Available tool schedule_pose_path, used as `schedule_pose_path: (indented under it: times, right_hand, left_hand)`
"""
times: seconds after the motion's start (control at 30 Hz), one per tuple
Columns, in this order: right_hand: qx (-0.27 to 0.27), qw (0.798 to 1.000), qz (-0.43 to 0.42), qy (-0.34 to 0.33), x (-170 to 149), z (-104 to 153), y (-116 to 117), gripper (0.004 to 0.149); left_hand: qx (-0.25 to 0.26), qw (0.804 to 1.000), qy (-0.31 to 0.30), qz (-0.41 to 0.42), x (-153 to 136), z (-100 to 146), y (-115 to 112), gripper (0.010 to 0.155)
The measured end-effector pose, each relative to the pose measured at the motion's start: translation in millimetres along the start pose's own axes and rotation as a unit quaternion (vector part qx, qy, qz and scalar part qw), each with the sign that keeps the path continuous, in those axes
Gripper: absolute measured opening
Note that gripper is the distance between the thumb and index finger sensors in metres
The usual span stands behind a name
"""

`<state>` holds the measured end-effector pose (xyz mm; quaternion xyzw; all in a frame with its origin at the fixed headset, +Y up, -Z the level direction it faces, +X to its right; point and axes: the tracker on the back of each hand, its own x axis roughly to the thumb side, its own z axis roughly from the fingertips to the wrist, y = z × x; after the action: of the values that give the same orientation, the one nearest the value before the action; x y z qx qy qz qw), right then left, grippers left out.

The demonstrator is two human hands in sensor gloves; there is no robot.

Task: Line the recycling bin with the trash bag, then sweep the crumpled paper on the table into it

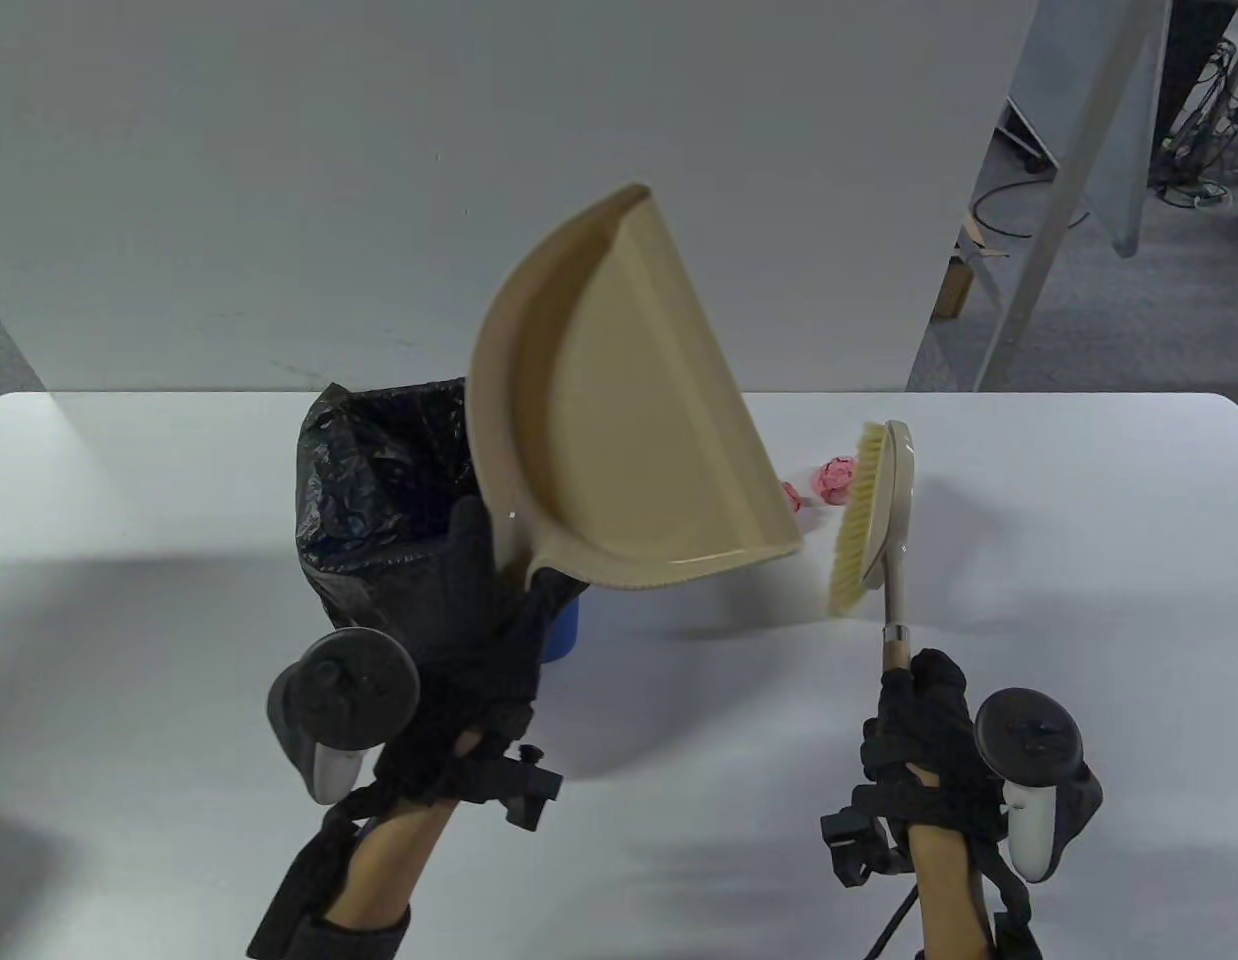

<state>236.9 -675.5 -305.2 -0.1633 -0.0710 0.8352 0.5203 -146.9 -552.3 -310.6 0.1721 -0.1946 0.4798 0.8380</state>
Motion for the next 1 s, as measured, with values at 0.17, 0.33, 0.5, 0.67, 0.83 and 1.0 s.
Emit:
schedule_pose_path:
  times: [0.17, 0.33, 0.5, 0.67, 0.83, 1.0]
  right_hand:
    - [-0.004, 1.000, -0.013, -0.004, -0.1, 0.2, -1.5, 0.060]
    - [-0.016, 1.000, -0.021, -0.001, -2.6, -0.5, -4.9, 0.060]
    - [-0.029, 0.999, -0.014, -0.005, -3.4, -1.1, -6.5, 0.060]
    - [-0.053, 0.998, -0.016, -0.021, -2.2, -3.5, -3.7, 0.060]
    - [-0.055, 0.998, -0.017, -0.039, 8.9, -6.5, 1.4, 0.061]
    - [-0.068, 0.994, 0.025, -0.076, 36.3, -15.6, 5.8, 0.061]
  left_hand:
    - [-0.102, 0.994, -0.010, -0.026, -0.2, -5.2, -54.8, 0.079]
    - [-0.181, 0.982, 0.050, -0.024, -50.0, 4.3, -97.0, 0.078]
    - [-0.174, 0.979, 0.106, -0.032, -82.8, 12.3, -102.9, 0.078]
    - [-0.185, 0.972, 0.127, -0.075, -95.9, 15.7, -103.8, 0.078]
    - [-0.187, 0.966, 0.159, -0.081, -101.2, 16.6, -106.8, 0.078]
    - [-0.187, 0.958, 0.196, -0.090, -109.6, 18.6, -110.3, 0.080]
